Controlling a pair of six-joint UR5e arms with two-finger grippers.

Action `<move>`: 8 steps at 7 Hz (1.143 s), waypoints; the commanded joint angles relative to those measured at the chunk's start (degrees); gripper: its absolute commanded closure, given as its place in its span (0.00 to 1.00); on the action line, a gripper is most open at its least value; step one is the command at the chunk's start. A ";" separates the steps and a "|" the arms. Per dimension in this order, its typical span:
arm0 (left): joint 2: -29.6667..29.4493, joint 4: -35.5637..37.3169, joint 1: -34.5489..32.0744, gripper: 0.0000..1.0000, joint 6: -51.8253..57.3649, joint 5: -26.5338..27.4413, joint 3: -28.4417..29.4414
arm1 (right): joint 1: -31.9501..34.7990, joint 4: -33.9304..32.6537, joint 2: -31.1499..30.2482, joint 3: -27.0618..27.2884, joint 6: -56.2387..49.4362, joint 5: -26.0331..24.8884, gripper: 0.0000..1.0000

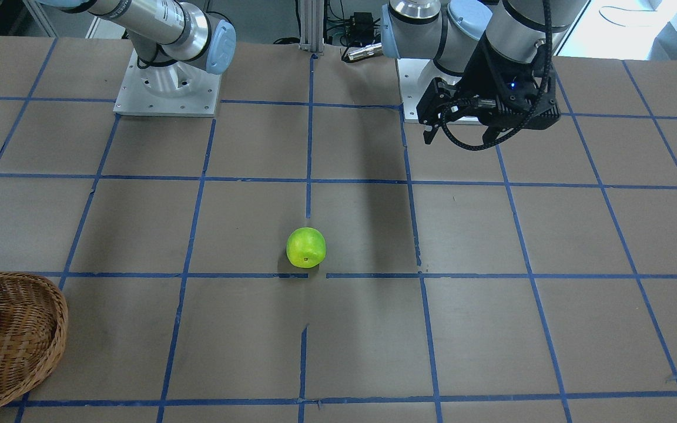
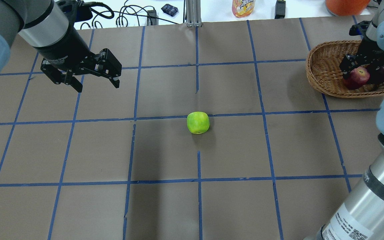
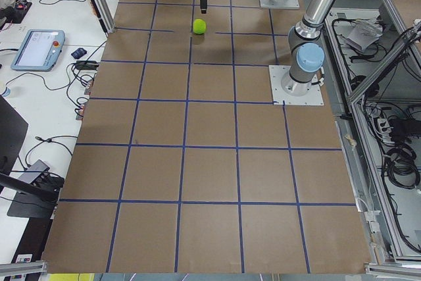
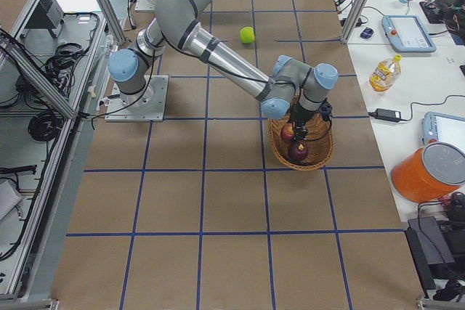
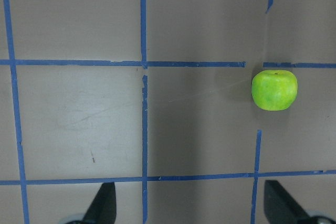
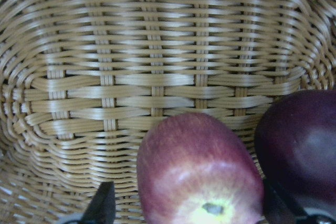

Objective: Put all apples into basket
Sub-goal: 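Move the right gripper from the basket over the green apple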

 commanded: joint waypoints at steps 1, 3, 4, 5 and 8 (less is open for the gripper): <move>0.43 1.70 0.27 0.00 0.13 0.68 -0.90 | 0.51 7.12 -4.23 -0.27 0.58 5.14 0.00; 0.26 2.32 0.36 0.00 0.13 0.68 -0.90 | 4.44 14.50 -8.98 0.08 2.67 10.07 0.00; 0.26 2.23 0.36 0.00 0.13 0.68 -0.90 | 8.99 15.40 -10.66 0.86 11.83 10.54 0.00; 0.08 2.32 0.36 0.00 0.13 0.59 -0.73 | 13.74 15.41 -11.72 1.57 22.45 11.24 0.00; 0.17 2.32 0.36 0.00 0.13 0.68 -0.73 | 26.75 15.32 -12.70 2.36 32.66 15.46 0.00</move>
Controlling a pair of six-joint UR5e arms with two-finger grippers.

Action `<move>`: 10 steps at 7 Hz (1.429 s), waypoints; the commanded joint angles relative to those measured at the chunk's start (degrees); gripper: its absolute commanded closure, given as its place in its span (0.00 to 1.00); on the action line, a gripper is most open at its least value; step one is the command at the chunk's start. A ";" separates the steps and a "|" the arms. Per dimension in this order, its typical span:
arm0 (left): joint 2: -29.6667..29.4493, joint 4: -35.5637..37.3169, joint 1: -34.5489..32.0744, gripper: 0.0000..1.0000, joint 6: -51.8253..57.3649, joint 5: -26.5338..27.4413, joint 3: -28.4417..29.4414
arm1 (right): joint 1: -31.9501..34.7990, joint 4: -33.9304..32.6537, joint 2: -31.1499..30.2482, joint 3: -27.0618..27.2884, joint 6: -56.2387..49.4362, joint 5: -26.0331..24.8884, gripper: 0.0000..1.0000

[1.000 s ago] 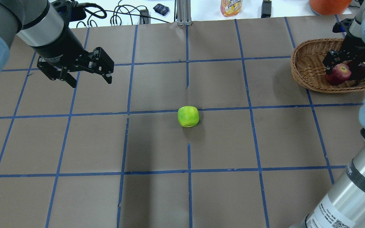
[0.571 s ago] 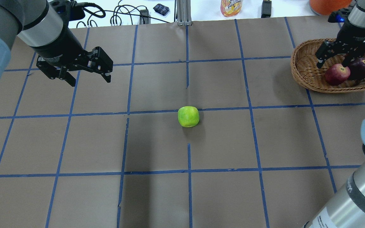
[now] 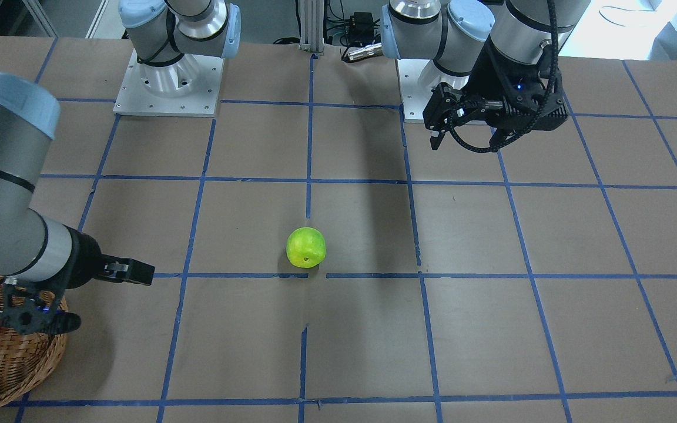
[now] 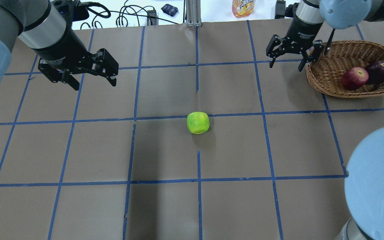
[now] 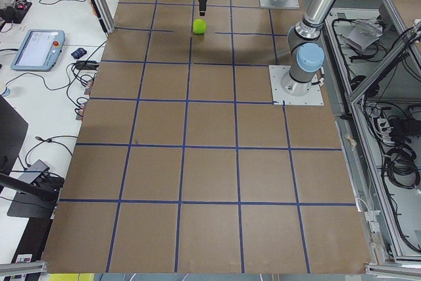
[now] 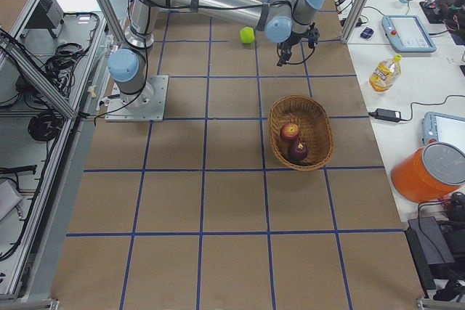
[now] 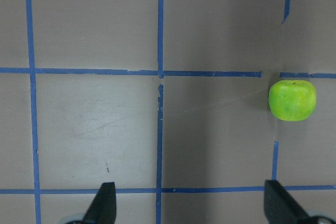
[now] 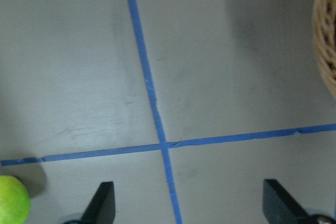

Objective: Put all apples into basket
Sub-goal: 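Move the right gripper from the basket over the green apple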

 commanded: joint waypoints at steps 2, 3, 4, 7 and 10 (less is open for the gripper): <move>-0.08 0.00 0.00 0.00 0.00 -0.08 0.15 | 12.60 -6.11 0.11 3.66 8.20 0.97 0.00; -0.08 0.00 0.08 0.00 0.00 -0.08 0.15 | 15.07 -9.46 0.20 5.16 11.53 2.71 0.00; 0.09 0.00 0.09 0.00 0.00 -0.08 -0.03 | 17.88 -10.88 0.29 6.65 14.95 2.73 0.00; -0.26 0.00 0.09 0.00 0.00 -0.08 0.24 | 22.30 -20.30 3.01 10.25 15.25 2.73 0.00; -0.34 0.00 0.09 0.00 0.00 -0.08 0.23 | 22.65 -21.53 3.01 13.52 15.25 2.64 0.00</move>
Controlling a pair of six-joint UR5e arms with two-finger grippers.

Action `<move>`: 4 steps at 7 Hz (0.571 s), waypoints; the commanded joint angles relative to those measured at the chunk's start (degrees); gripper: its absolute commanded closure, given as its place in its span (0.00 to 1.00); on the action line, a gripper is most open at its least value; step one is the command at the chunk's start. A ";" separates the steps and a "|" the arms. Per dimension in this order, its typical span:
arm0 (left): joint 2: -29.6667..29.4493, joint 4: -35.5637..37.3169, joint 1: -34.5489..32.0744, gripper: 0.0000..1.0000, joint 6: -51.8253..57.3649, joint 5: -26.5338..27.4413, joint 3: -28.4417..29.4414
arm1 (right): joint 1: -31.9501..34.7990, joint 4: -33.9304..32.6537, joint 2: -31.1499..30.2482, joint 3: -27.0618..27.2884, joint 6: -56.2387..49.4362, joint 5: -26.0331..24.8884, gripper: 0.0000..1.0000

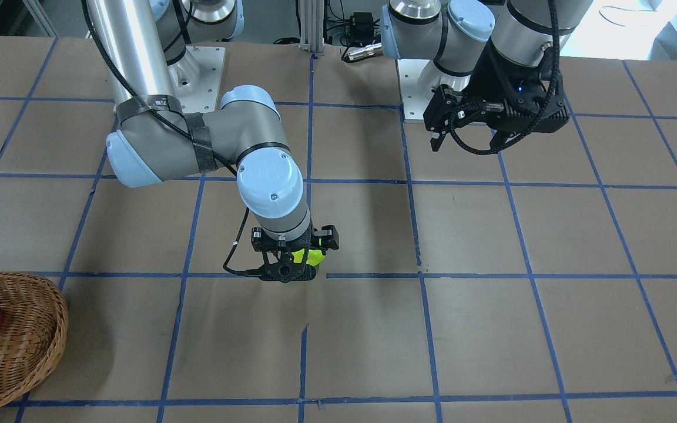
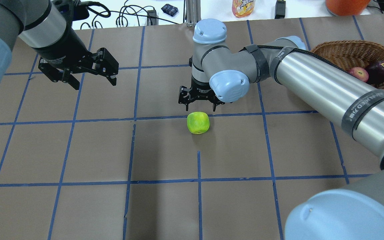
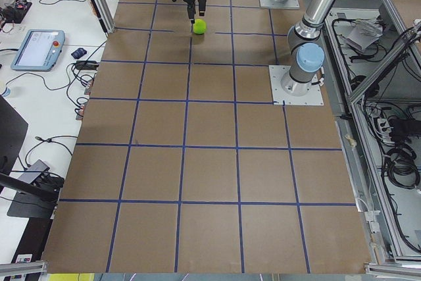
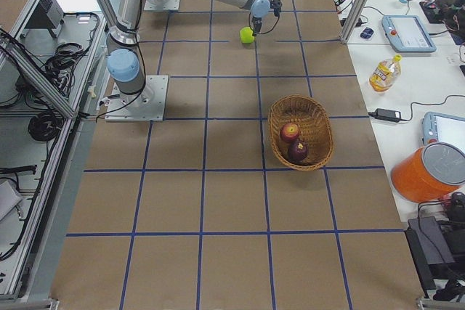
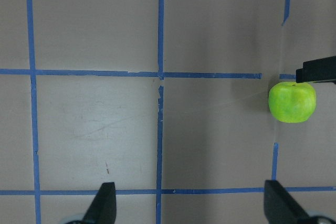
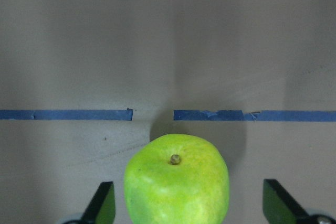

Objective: Put all apples into basket
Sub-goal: 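Lower the right gripper and grasp the green apple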

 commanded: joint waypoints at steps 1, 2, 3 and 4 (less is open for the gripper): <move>0.14 0.00 0.00 0.00 0.00 0.00 -0.23 | 0.21 -0.41 0.19 1.06 0.02 0.19 0.00; 0.23 0.00 0.00 0.00 0.00 0.09 -0.32 | 0.30 -0.41 0.89 1.06 0.02 0.11 0.00; -0.03 0.00 0.00 0.00 0.00 0.00 -0.06 | 0.47 -0.41 1.33 1.06 0.02 0.11 0.00; -0.12 0.00 0.00 0.00 0.00 0.00 0.03 | 1.17 -0.50 1.95 1.06 0.02 0.19 0.00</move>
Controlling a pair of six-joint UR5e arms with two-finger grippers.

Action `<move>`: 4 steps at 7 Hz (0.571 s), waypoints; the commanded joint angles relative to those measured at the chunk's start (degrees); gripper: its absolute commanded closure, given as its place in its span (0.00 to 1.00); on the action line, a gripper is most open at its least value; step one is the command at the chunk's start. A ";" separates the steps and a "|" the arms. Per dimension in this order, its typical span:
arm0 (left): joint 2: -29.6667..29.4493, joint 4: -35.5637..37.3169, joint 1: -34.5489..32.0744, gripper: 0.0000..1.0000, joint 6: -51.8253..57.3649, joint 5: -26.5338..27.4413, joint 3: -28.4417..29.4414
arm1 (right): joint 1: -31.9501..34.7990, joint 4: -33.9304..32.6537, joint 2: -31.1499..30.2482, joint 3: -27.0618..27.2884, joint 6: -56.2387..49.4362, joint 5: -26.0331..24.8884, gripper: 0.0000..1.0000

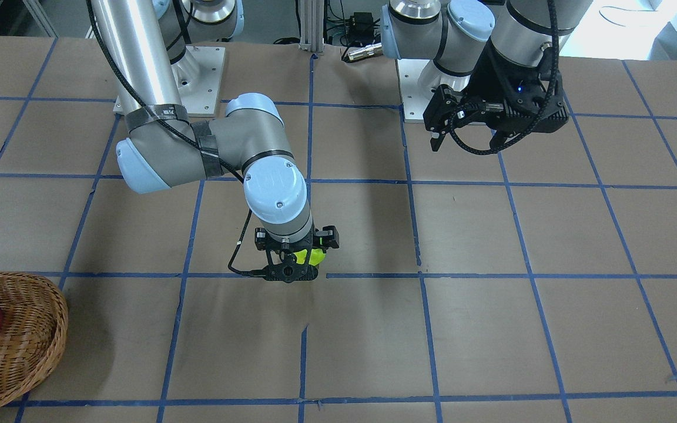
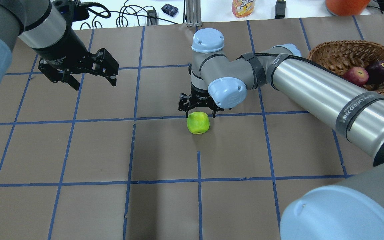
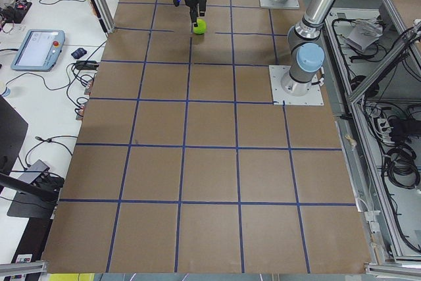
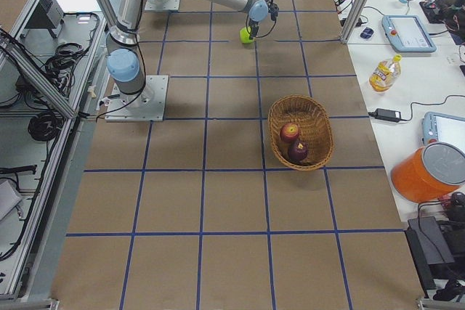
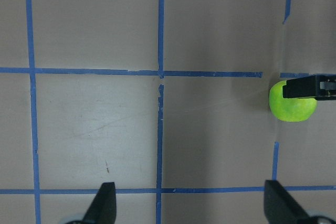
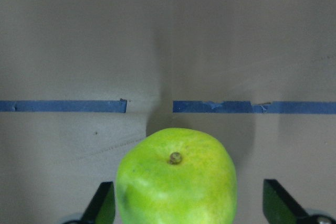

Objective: Put all apples into basket
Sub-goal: 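Lower the right gripper and grasp the green apple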

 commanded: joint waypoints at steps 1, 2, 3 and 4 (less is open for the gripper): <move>-0.14 0.00 0.00 0.00 0.00 -0.02 0.04 | 0.94 -1.64 1.55 0.02 0.09 0.06 0.00; -0.14 0.00 0.00 0.00 0.00 -0.02 0.04 | 1.64 -2.09 2.26 0.02 0.26 0.06 0.00; -0.05 0.00 0.00 0.00 0.00 -0.11 -0.14 | 1.65 -2.00 2.35 0.20 0.35 -0.11 0.00; -0.05 0.00 0.00 0.00 0.00 -0.20 -0.05 | 1.56 -2.18 2.35 1.24 0.44 -0.02 0.10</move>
